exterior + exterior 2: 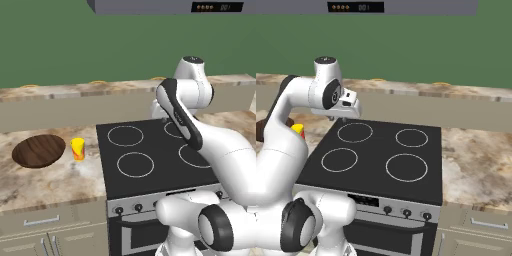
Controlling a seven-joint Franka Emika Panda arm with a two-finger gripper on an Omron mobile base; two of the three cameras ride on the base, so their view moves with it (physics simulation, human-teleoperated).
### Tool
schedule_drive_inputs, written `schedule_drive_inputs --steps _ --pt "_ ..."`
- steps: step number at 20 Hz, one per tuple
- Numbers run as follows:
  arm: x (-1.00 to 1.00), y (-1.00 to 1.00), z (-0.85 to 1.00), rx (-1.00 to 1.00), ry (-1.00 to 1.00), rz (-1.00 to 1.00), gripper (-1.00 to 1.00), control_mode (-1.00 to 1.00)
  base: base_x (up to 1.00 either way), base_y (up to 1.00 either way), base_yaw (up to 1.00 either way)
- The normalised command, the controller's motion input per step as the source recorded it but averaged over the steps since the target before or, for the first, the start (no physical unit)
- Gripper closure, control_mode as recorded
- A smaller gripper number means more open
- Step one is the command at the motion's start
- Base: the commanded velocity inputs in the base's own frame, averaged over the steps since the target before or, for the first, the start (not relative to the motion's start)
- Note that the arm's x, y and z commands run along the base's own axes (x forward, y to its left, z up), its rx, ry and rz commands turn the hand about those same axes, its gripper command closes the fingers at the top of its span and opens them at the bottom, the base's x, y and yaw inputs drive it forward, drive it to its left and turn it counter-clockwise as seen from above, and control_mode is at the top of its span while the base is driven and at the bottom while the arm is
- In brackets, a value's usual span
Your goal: Pick the cup and bowl from the counter and place them on the counter next to the sink.
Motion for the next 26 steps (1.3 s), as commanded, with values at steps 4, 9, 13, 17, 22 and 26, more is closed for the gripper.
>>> schedule_drive_inputs --steps 4,9,13,17,22,26 --pt "0.00 0.00 0.00 0.00 0.00 0.00 -1.00 -1.00 0.00 0.00 0.00" --pt "0.00 0.18 -0.01 0.00 0.00 0.00 -1.00 -1.00 0.00 0.00 0.00" --pt "0.00 0.25 -0.01 0.00 0.00 0.00 -1.00 -1.00 0.00 0.00 0.00" --pt "0.00 0.29 -0.11 0.00 -0.01 0.00 -1.00 -1.00 0.00 0.00 0.00" --pt "0.00 0.31 -0.05 0.00 -0.01 0.00 -1.00 -1.00 0.00 0.00 0.00" --pt "0.01 0.41 -0.14 0.00 0.00 0.00 -1.00 -1.00 0.00 0.00 0.00"
